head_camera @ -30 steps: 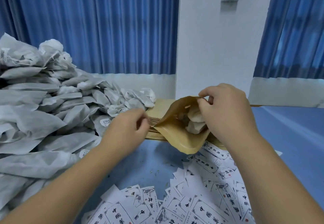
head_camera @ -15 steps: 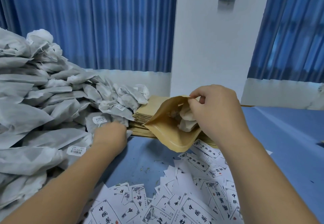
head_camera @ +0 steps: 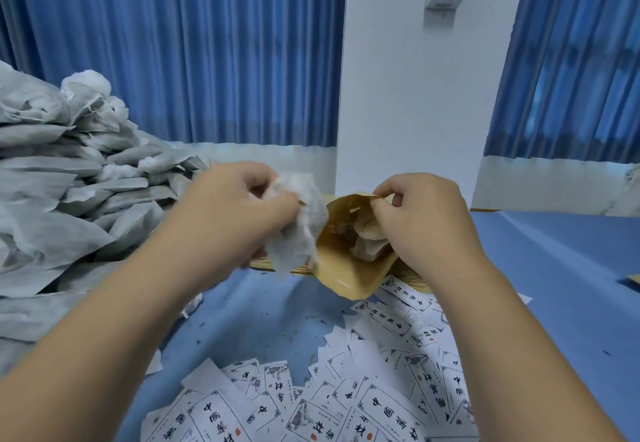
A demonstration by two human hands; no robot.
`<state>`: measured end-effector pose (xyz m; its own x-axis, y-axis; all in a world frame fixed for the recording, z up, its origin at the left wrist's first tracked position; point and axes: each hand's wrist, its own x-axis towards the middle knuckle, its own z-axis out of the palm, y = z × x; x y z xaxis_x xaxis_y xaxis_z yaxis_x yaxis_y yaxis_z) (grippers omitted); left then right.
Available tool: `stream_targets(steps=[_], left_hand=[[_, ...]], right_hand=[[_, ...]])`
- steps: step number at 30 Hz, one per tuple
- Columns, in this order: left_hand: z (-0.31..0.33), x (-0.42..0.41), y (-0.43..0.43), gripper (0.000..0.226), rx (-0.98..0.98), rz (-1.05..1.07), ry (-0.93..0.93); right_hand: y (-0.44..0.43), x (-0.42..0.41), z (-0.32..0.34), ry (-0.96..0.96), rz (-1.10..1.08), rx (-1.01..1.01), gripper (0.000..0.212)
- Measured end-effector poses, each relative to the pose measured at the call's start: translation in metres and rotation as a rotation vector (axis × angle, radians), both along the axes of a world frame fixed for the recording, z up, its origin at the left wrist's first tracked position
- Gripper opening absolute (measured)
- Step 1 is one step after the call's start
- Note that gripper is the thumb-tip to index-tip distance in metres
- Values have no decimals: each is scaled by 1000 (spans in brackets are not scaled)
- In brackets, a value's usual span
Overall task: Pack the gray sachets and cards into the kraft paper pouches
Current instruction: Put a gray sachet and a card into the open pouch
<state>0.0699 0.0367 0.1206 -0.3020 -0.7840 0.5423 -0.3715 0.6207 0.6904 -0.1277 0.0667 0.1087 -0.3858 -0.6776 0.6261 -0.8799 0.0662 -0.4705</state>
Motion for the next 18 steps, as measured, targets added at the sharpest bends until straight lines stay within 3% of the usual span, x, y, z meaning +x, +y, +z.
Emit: stream_targets(steps=[4,8,12,18], left_hand=[[-15,-32,21,15,30,-64,-84],[-24,-50,29,18,-134,3,-206],[-28,-57,28,20,-300,66,-191],[-46,-84,-4,30,-406,215,-333]], right_hand=[[0,-1,0,-14,4,3,15],[-1,-2,0,-7,9,-8,15],[-1,-3,0,-7,14,-9,16],[-2,2,-1,3,11,-24,15]])
